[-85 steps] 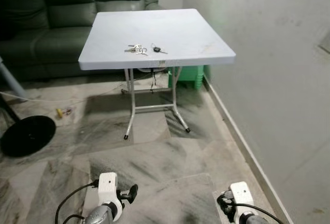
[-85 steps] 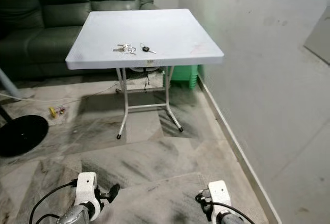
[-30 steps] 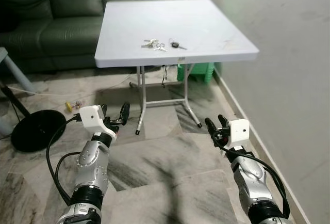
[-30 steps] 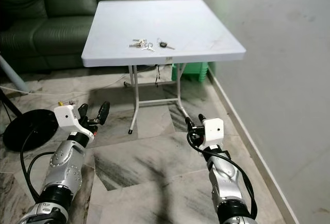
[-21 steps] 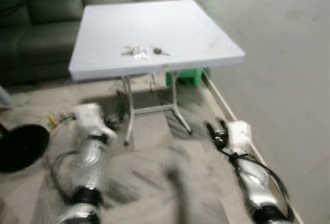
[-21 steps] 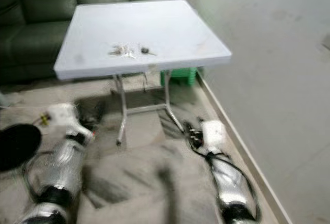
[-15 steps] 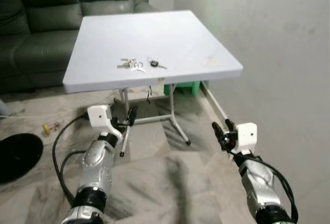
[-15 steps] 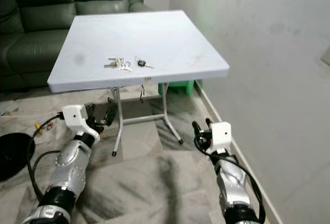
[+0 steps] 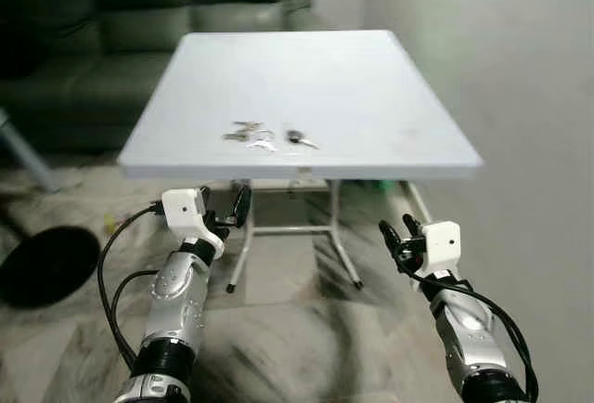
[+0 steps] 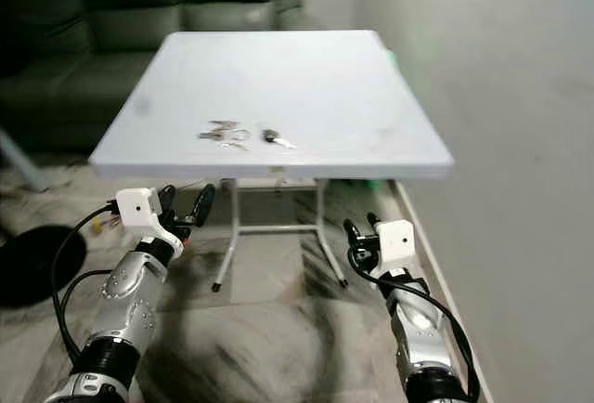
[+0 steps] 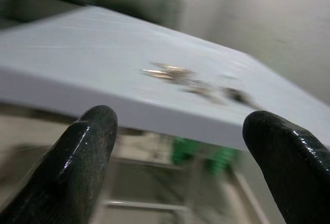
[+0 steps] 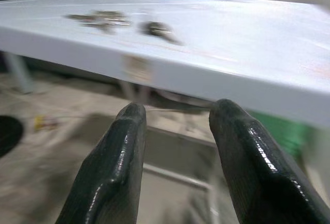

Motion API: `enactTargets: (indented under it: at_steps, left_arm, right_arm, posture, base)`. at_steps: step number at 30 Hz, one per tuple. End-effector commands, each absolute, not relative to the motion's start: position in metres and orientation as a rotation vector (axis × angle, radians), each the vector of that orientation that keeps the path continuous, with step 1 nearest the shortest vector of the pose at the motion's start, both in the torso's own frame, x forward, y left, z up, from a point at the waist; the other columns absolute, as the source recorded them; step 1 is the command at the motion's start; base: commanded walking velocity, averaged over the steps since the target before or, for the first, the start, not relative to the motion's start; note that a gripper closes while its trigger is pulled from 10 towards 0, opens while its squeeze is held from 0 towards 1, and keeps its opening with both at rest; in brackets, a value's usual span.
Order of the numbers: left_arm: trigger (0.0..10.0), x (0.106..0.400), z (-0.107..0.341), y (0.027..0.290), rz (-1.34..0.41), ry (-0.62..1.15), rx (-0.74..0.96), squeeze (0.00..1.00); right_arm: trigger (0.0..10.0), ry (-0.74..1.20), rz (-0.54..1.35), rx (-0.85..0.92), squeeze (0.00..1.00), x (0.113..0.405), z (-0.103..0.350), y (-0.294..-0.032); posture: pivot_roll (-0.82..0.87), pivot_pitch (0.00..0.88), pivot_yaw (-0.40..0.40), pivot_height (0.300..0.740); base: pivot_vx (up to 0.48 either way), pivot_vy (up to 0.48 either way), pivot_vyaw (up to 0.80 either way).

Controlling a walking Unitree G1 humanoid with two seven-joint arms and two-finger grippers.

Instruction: Hang keys on a hook

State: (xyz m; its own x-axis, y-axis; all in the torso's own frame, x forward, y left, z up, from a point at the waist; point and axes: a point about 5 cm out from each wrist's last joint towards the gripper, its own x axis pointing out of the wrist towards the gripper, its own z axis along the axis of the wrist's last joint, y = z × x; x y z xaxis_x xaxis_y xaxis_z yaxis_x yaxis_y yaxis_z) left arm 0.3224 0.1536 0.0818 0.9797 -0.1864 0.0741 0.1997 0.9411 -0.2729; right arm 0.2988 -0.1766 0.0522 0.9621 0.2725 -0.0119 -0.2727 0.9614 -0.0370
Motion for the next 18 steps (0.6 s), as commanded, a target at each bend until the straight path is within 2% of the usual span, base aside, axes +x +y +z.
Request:
enactTargets:
  at_steps: [1, 6, 8, 15, 18]
  left_arm:
    - [10.0, 0.3211, 0.0819, 0.1643, -0.166, -0.044, -0.267, 0.00]
    - [10.0, 0.3207, 0.0819, 0.1649, -0.160, -0.043, -0.268, 0.00]
    - [10.0, 0.3203, 0.0821, 0.1650, -0.158, -0.044, -0.268, 0.00]
    - [10.0, 0.3204, 0.0825, 0.1662, -0.153, -0.043, -0.269, 0.00]
    - [10.0, 0.3210, 0.0823, 0.1640, -0.166, -0.028, -0.245, 0.00]
  right_arm:
    - [10.0, -0.011, 0.317, -0.036, 0.00, 0.3034, 0.0576, -0.1662]
    - [10.0, -0.012, 0.321, -0.035, 0.00, 0.3042, 0.0587, -0.1664]
    - [10.0, -0.005, 0.324, 0.011, 0.00, 0.3043, 0.0579, -0.1654]
    - [10.0, 0.013, 0.326, -0.017, 0.00, 0.3062, 0.0573, -0.1641]
    - [10.0, 0.020, 0.322, -0.013, 0.00, 0.3070, 0.0572, -0.1652]
  posture:
    - [0.06, 0.000, -0.018, 0.732]
    - [0.06, 0.000, -0.021, 0.732]
    - [0.06, 0.000, -0.022, 0.732]
    - [0.06, 0.000, -0.023, 0.732]
    - [0.07, 0.000, -0.026, 0.732]
  base:
    - [0.454, 0.000, 0.80]
    - [0.454, 0.000, 0.80]
    - [0.454, 0.000, 0.00]
    - [0.454, 0.000, 0.00]
    - [0.182, 0.000, 0.00]
